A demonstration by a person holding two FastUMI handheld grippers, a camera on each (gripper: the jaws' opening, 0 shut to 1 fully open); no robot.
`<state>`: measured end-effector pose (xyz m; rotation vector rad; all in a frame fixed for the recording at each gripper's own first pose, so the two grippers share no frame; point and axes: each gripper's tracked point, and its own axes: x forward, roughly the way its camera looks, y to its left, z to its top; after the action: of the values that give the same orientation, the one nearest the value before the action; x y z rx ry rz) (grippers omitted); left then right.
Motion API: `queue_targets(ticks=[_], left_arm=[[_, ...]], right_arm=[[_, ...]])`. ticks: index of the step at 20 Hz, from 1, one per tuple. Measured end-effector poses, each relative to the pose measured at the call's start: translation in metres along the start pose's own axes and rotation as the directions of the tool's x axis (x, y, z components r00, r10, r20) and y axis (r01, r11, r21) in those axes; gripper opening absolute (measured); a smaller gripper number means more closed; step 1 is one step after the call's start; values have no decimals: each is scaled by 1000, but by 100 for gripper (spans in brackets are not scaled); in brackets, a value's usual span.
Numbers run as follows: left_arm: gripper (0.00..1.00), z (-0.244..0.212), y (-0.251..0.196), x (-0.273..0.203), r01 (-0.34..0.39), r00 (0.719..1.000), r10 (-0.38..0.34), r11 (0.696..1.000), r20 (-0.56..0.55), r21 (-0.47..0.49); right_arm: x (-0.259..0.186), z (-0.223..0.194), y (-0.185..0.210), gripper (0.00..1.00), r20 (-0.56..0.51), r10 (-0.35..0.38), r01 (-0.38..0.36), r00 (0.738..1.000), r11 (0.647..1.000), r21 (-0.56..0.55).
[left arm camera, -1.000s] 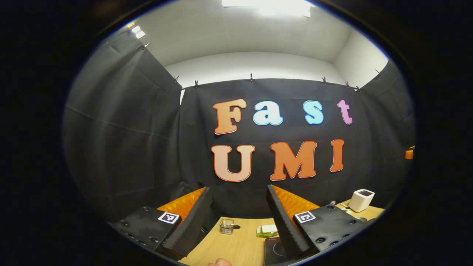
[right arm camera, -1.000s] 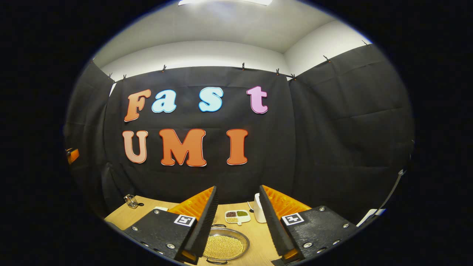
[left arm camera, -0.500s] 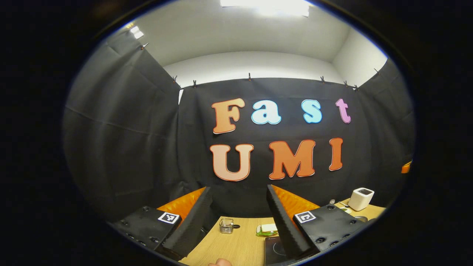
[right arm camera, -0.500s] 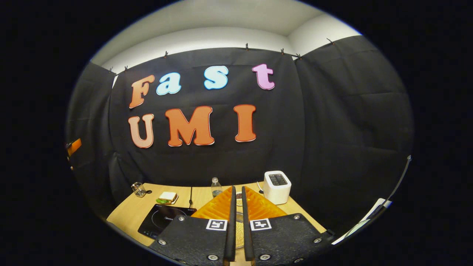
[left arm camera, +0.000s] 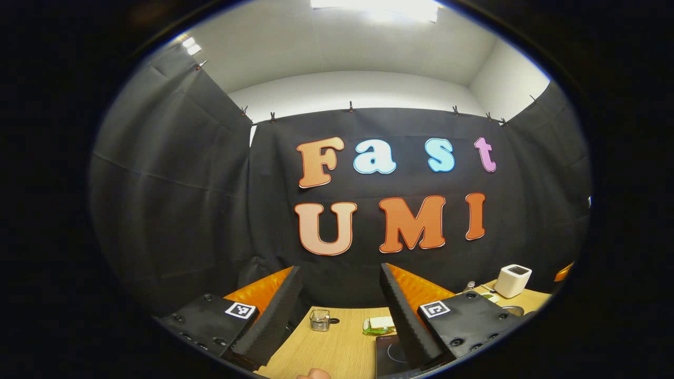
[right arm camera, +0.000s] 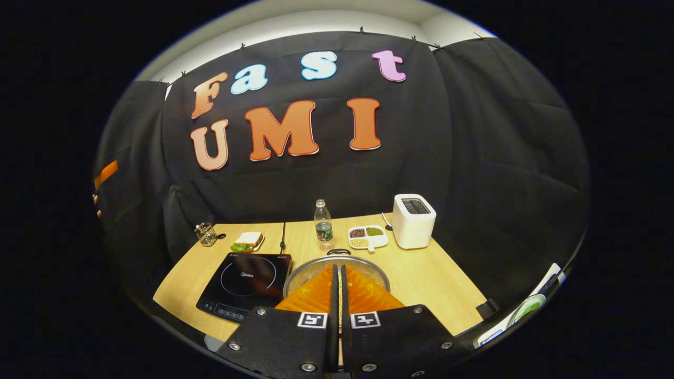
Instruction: First push the handle of the pot to place it horizontally, then grasp the pot with both hands and set it on the induction cooktop.
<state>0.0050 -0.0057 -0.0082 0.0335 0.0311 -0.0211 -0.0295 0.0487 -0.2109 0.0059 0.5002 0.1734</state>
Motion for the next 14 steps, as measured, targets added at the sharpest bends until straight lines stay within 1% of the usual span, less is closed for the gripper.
queue_targets(ticks=[2, 5, 8, 12, 14], left_arm=[[98, -2, 0, -1, 2, 1000, -2, 1000, -5, 3], [98, -9, 0, 1, 6, 1000, -6, 1000, -20, -2], [96, -15, 2, 4, -6, 999, 6, 1000, -33, -7], [98, -26, 5, 8, -20, 998, 20, 1000, -53, 0], [98, -33, 6, 9, -21, 998, 22, 1000, -62, 9]], right_arm=[[5, -18, 6, 0, -34, 17, -16, 999, 1000, 3], [11, -41, 10, 0, -74, 21, -20, 997, 1000, 8], [14, -72, 24, 0, -129, 56, -52, 990, 998, 33], [25, -114, 43, 0, -210, 102, -95, 972, 994, 45], [31, -136, 50, 0, -259, 127, -114, 958, 991, 65]])
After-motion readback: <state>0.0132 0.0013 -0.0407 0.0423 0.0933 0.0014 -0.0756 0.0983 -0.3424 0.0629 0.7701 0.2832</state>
